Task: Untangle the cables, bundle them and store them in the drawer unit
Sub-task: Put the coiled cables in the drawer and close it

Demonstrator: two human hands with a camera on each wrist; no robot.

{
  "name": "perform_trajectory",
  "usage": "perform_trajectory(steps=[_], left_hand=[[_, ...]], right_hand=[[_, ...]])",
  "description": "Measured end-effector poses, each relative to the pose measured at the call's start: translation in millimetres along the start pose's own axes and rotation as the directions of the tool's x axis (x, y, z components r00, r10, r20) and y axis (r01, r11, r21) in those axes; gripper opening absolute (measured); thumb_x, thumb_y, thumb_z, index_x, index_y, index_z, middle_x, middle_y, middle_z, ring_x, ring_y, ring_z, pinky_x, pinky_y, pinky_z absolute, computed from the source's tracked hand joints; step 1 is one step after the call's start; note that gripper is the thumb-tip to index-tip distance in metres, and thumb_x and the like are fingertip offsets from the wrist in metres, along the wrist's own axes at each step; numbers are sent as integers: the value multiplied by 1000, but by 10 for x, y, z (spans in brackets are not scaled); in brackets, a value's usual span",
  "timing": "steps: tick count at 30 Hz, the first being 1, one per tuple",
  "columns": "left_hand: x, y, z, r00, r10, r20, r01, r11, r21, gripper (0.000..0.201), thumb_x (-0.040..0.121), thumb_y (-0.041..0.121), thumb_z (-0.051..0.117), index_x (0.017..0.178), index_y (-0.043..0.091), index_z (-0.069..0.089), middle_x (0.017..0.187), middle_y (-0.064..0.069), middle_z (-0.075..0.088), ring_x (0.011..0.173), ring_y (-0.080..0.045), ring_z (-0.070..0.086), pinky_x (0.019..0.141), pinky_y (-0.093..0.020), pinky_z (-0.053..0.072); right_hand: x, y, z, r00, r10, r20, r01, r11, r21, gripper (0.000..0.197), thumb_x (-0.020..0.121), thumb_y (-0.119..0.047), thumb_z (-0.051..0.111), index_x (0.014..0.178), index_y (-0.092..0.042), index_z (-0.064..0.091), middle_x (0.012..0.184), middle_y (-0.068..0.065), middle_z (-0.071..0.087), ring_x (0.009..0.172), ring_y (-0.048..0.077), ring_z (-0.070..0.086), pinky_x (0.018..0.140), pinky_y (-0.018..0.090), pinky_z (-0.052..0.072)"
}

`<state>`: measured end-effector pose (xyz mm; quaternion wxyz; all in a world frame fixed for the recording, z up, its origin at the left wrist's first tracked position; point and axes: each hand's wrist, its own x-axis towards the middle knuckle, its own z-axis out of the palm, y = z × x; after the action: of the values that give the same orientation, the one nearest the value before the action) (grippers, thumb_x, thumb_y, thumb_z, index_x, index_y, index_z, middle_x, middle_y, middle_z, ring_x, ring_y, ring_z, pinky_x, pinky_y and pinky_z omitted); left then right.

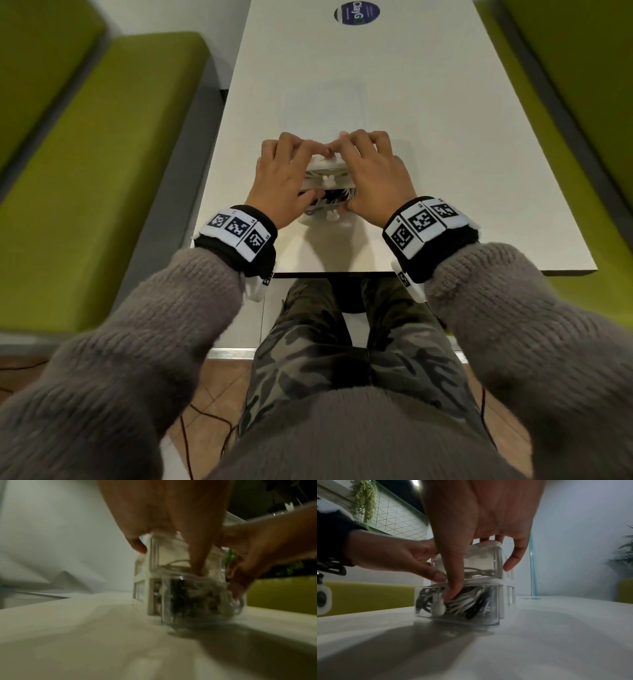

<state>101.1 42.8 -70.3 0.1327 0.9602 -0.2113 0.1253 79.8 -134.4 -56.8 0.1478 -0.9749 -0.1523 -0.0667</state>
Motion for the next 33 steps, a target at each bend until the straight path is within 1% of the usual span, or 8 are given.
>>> perform_trajectory(steps=[2, 4, 7, 12, 17, 21, 27, 33], left_hand=[[-26, -85, -67, 994, 39, 102, -32, 997, -68, 67, 71, 54, 63, 129, 39, 34, 128, -6, 40, 113, -29, 33, 95, -40, 34], [-55, -104, -105, 986, 57, 159, -50, 998, -47, 82, 65, 54, 71, 134, 38, 31, 134, -4, 36, 117, -26, 29, 99, -41, 32], [-44, -58, -57, 996, 42, 82, -42, 999, -3, 80, 63, 38, 79, 127, 38, 30, 127, -7, 41, 112, -29, 35, 94, -42, 38], [18, -20, 8, 1000, 26, 4, -26, 1000, 16, 70, 65, 33, 76, 117, 37, 31, 115, -9, 46, 102, -31, 41, 85, -38, 40], [54, -39, 16, 999, 40, -14, -40, 999, -6, 72, 61, 32, 80, 115, 36, 32, 112, -11, 46, 99, -33, 41, 83, -30, 33], [124, -45, 34, 997, 61, -42, -64, 996, -67, 70, 60, 21, 80, 112, 34, 35, 108, -12, 46, 96, -25, 32, 83, -16, 17], [254, 108, 142, 996, 59, -67, -63, 996, -62, 68, 59, 14, 79, 109, 34, 37, 106, -4, 41, 92, -22, 29, 72, -25, 36], [352, 202, 158, 995, 91, -49, -94, 993, -72, 69, 56, 18, 81, 108, 34, 37, 103, -8, 47, 88, -26, 33, 76, -21, 26]], right_hand=[[7, 16, 1, 1000, -5, -2, 5, 1000, 4, 80, 65, -22, 82, 134, -21, 42, 139, 2, 40, 127, 29, 32, 76, 41, 44], [6, 22, 1, 1000, -8, 2, 8, 1000, -6, 81, 66, -24, 81, 136, -21, 41, 140, 2, 39, 129, 28, 31, 77, 40, 44], [22, 1, 65, 998, -12, -69, 13, 1000, 4, 77, 65, -21, 81, 133, -18, 45, 136, 4, 44, 126, 30, 36, 73, 40, 46], [57, -10, 210, 975, -37, -221, 41, 999, 14, 73, 49, -9, 83, 116, -13, 54, 114, 8, 57, 104, 36, 51, 52, 31, 41], [47, 7, 122, 987, -32, -158, 38, 999, 37, 72, 58, -12, 80, 124, -13, 52, 123, 10, 52, 114, 36, 44, 63, 40, 47], [67, 24, 85, 992, -2, -125, 2, 1000, -3, 66, 64, -16, 77, 125, -16, 52, 124, 8, 50, 114, 35, 42, 74, 39, 37], [28, 222, 93, 977, 31, -211, -8, 994, 107, 58, 64, -11, 78, 117, -16, 55, 116, 6, 50, 108, 30, 36, 56, 36, 46], [54, 338, -5, 983, 15, -181, -1, 997, 77, 58, 65, -17, 81, 117, -14, 55, 115, 7, 51, 107, 32, 38, 54, 36, 45]])
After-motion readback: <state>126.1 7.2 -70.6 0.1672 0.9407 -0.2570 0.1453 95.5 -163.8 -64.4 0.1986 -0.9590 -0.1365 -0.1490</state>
